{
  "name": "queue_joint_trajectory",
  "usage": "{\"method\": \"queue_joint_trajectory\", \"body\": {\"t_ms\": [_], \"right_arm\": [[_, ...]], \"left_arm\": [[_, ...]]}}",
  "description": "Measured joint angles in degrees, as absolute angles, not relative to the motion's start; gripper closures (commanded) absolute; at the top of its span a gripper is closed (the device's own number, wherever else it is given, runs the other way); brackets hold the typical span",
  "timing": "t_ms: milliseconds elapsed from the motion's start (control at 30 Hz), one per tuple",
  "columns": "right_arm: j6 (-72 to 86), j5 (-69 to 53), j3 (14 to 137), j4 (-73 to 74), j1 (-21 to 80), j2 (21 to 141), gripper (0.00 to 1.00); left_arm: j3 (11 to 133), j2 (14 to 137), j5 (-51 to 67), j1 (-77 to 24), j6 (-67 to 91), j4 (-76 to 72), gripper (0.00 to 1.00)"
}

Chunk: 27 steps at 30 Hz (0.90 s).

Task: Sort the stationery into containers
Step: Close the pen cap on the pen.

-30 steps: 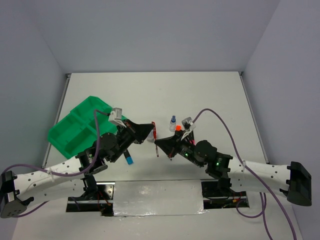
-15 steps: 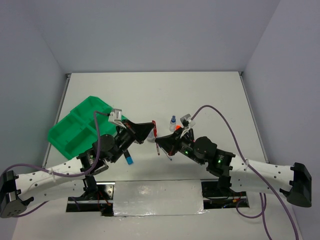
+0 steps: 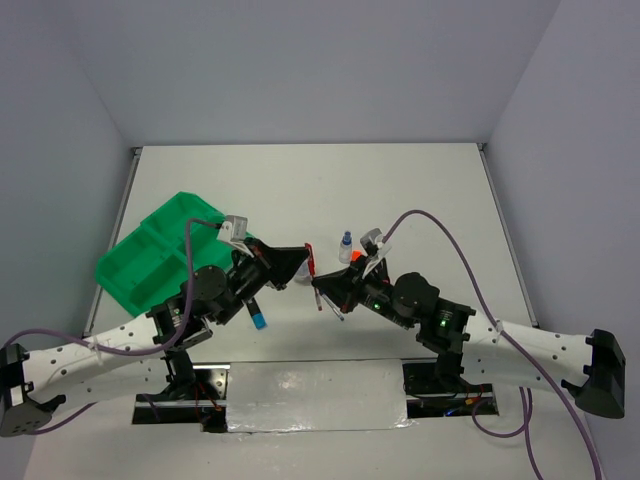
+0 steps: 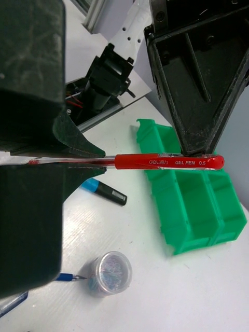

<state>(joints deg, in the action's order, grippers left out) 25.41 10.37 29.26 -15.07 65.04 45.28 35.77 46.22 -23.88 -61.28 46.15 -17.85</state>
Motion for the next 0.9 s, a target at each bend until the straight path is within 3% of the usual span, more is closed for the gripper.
{"method": "queue_joint_trajectory", "body": {"t_ms": [333, 767, 900], "right_arm": [[24.16, 8.14, 29.32, -20.6, 64.97, 44.66, 1.0], [24.12, 6.98, 29.69, -20.71, 64.97, 41.89, 1.0], [24.16, 5.28, 29.91, -20.91, 64.97, 41.34, 1.0]], "left_arm": [[40.73, 43.16, -22.98, -61.89, 42.24, -11.46, 0.59], [38.15, 43.55, -13.08, -62.04, 37.93, -16.73, 0.58], [38.13, 45.34, -10.07, -62.08, 37.26, -18.33, 0.64]]}}
